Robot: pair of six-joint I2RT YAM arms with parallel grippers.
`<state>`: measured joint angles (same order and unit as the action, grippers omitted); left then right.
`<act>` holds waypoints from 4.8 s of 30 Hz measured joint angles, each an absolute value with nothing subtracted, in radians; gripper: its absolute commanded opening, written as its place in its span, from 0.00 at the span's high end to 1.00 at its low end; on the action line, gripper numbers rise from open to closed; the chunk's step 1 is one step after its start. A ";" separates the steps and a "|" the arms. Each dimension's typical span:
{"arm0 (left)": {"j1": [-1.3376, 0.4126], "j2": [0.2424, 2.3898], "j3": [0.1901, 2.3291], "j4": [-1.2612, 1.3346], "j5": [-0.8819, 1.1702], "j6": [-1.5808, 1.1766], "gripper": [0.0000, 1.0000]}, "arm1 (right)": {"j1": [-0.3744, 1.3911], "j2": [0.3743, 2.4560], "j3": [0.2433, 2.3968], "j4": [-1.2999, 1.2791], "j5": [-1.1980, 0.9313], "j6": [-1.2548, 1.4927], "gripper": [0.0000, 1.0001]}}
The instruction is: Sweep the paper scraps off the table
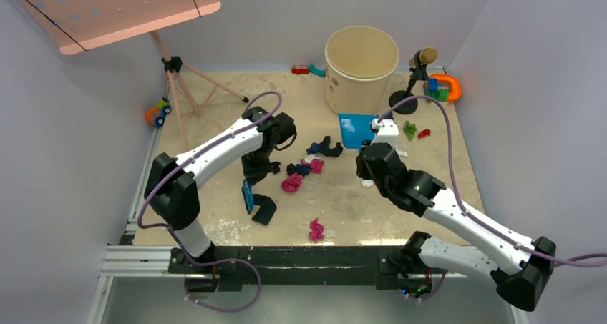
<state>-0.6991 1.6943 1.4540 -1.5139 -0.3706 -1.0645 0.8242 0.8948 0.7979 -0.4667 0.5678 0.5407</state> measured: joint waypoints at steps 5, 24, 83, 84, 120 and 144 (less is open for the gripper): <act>-0.706 1.713 1.450 -1.431 -0.267 -1.076 1.00 | 0.824 1.034 0.921 -0.601 0.593 0.573 1.00; -0.707 1.691 1.613 -1.304 -0.345 -1.176 1.00 | 0.824 0.943 0.926 -0.674 0.589 0.601 1.00; -0.717 1.210 1.208 -0.874 0.527 -0.362 1.00 | 0.823 0.932 0.926 -0.658 0.558 0.602 1.00; -0.719 1.222 1.207 -0.864 0.577 -0.344 1.00 | 0.823 0.932 0.926 -0.658 0.558 0.603 1.00; -0.952 1.563 1.296 -0.785 -0.121 -0.184 1.00 | 0.823 0.886 0.926 -0.675 0.588 0.603 1.00; -0.946 1.994 1.578 -0.239 0.312 -0.834 1.00 | 0.823 1.041 1.204 -1.148 0.936 0.991 1.00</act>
<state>-0.9459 1.9938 1.5784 -0.2386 0.3119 -0.8341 0.8234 1.0409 1.2041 -1.1477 0.9356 0.9905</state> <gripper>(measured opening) 0.109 0.244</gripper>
